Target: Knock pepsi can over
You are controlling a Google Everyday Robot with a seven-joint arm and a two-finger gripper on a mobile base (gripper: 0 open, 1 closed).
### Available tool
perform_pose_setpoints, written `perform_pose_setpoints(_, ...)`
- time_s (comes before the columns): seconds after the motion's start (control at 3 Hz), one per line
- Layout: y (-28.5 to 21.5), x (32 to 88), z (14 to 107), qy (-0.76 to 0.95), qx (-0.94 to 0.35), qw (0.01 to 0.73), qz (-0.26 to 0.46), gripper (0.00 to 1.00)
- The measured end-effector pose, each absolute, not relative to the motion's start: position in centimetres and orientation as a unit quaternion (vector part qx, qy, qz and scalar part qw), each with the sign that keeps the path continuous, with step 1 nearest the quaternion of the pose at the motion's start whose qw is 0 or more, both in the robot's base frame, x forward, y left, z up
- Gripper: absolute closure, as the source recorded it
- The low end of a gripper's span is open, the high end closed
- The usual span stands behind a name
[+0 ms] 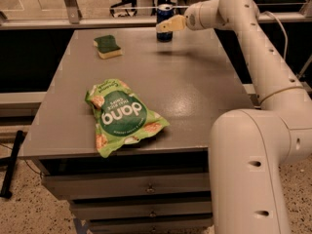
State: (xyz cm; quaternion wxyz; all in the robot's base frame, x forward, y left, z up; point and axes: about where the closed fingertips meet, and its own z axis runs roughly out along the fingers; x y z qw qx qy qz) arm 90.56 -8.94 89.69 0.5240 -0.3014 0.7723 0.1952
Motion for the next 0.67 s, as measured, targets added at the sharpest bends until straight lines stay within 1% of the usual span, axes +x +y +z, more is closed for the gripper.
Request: perform_pose_setpoints(0.67, -6.0, 92.4, 89.0, 0.763, -0.316, 0.538, 0.169, 0.00)
